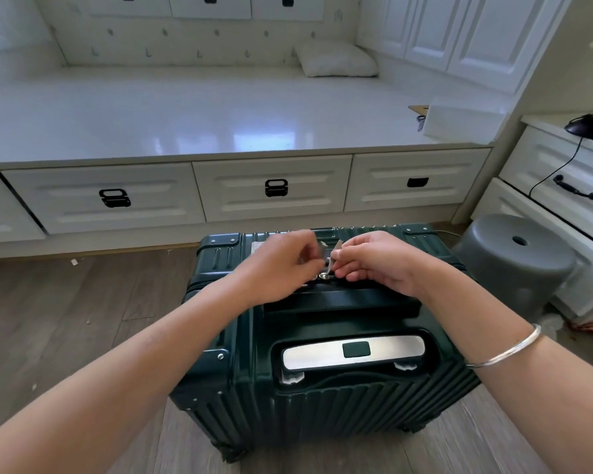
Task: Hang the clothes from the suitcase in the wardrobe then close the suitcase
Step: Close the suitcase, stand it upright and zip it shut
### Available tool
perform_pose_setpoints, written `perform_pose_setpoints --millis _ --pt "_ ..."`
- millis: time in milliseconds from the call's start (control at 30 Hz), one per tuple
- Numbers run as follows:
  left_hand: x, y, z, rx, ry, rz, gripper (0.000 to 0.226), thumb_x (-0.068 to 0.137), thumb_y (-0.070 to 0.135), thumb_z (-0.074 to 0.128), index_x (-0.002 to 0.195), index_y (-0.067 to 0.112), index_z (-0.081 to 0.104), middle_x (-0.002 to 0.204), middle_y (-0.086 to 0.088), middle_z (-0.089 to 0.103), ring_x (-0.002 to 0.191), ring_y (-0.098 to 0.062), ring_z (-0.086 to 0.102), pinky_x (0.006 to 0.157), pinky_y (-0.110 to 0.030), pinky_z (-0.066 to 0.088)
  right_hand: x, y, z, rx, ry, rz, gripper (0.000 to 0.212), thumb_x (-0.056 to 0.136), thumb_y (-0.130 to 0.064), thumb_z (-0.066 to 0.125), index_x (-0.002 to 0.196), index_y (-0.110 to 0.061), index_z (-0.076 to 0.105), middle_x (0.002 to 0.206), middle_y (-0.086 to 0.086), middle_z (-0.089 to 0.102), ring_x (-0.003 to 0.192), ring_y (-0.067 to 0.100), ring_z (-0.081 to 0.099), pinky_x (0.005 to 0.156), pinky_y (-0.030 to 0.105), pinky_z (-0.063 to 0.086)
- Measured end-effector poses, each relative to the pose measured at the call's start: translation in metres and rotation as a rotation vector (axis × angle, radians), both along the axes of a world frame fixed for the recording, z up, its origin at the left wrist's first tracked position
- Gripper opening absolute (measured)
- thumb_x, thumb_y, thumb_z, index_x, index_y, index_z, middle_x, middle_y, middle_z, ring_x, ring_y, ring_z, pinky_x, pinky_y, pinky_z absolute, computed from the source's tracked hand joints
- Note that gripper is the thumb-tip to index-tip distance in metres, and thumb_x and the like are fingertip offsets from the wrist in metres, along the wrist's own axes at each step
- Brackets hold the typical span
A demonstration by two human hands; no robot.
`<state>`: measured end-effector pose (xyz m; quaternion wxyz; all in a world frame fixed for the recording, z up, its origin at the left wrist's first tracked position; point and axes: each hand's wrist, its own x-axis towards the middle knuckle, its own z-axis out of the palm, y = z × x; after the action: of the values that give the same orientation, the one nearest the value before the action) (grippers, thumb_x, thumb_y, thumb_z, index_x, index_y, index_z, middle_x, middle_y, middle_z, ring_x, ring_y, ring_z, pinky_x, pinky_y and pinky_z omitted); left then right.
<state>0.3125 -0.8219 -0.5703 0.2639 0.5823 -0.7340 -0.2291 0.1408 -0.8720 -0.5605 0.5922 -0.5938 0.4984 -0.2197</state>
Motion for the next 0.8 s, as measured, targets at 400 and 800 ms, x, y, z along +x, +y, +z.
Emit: perform_pose_setpoints --millis 400,800 --pt "-0.011 -0.007 0.004 0.482 0.724 0.430 0.007 0.086 0.010 0.070 0.084 0.002 0.068 0.068 -0.008 0.067 0.034 0.000 0.046 0.034 -0.011 0.036 0.007 0.001 -0.006 -0.082 0.033 0.066 0.017 0.098 -0.011 0.051 0.083 -0.010 0.059 0.073 0.008 0.060 0.062 0.011 0.057 0.056 0.014 0.050" --pt "-0.009 -0.022 0.010 0.581 0.385 0.383 0.011 0.088 0.013 0.066 0.079 0.008 0.063 0.054 0.000 0.053 0.030 -0.003 0.033 0.031 -0.011 0.021 0.011 -0.011 0.001 -0.005 0.270 0.058 0.016 0.092 -0.018 0.063 0.083 -0.006 0.066 0.062 0.002 0.056 0.044 0.005 0.047 0.038 0.013 0.039"
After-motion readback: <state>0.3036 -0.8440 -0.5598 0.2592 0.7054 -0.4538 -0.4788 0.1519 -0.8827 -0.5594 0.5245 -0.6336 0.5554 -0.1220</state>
